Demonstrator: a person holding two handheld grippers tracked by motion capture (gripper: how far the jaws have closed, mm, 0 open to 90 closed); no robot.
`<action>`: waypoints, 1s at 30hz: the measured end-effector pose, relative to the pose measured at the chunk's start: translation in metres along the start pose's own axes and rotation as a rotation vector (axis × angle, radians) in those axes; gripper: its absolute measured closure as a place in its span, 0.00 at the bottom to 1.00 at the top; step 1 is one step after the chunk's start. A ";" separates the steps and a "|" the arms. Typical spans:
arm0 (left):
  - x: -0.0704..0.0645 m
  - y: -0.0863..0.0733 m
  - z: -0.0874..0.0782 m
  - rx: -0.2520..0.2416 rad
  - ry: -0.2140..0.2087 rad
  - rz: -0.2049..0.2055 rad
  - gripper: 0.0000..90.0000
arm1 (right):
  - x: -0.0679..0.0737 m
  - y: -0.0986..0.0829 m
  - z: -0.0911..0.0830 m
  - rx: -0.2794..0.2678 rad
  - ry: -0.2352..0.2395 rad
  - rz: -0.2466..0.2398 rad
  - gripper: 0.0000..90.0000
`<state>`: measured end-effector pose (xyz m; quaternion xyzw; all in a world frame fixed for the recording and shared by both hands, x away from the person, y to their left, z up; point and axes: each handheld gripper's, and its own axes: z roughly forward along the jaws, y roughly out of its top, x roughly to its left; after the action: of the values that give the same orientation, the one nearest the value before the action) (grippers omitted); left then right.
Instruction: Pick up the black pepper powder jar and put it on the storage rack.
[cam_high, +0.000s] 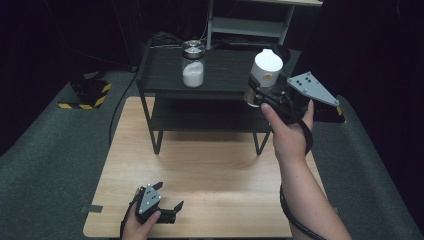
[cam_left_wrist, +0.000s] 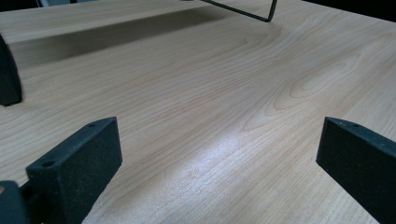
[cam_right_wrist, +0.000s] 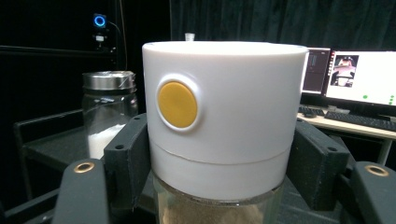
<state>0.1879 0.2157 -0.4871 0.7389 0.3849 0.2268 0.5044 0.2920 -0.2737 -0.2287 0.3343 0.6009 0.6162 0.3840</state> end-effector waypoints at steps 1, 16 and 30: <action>0.000 0.000 0.000 0.000 0.003 -0.002 0.00 | -0.001 0.001 0.002 -0.002 0.002 0.004 0.34; 0.001 -0.002 -0.001 -0.008 0.004 -0.020 0.00 | -0.001 0.017 0.038 0.030 -0.038 -0.028 0.34; 0.003 -0.003 -0.002 -0.014 0.000 -0.032 0.00 | -0.004 0.021 0.070 0.072 -0.074 -0.004 0.34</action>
<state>0.1872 0.2201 -0.4892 0.7292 0.3948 0.2214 0.5132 0.3538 -0.2427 -0.2038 0.3693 0.6088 0.5806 0.3947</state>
